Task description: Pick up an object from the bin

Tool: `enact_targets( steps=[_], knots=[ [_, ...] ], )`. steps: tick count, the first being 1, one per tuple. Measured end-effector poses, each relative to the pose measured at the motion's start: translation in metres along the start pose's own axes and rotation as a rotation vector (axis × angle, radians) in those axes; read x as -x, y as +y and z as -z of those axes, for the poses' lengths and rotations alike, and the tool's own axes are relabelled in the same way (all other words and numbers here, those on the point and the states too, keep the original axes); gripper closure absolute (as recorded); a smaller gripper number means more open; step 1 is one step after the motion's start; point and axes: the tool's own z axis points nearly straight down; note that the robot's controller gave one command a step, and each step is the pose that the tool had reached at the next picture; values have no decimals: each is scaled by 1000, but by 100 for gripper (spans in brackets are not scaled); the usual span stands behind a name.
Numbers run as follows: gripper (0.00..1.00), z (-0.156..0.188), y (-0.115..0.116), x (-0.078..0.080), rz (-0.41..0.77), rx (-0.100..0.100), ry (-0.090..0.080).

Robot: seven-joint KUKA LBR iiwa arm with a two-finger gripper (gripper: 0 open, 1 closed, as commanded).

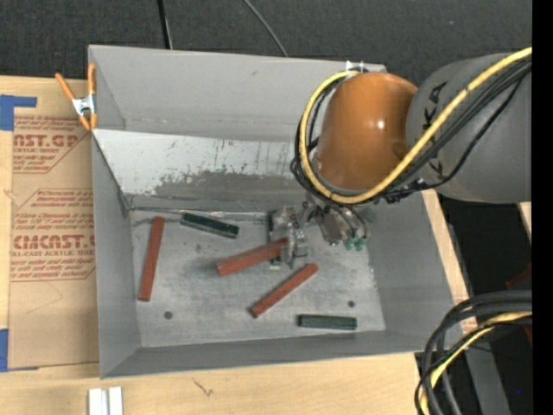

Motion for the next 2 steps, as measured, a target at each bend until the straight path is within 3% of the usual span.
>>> enact_targets(
  steps=[2],
  knots=[
    [100,0,0,0,0,0,0]
  ],
)
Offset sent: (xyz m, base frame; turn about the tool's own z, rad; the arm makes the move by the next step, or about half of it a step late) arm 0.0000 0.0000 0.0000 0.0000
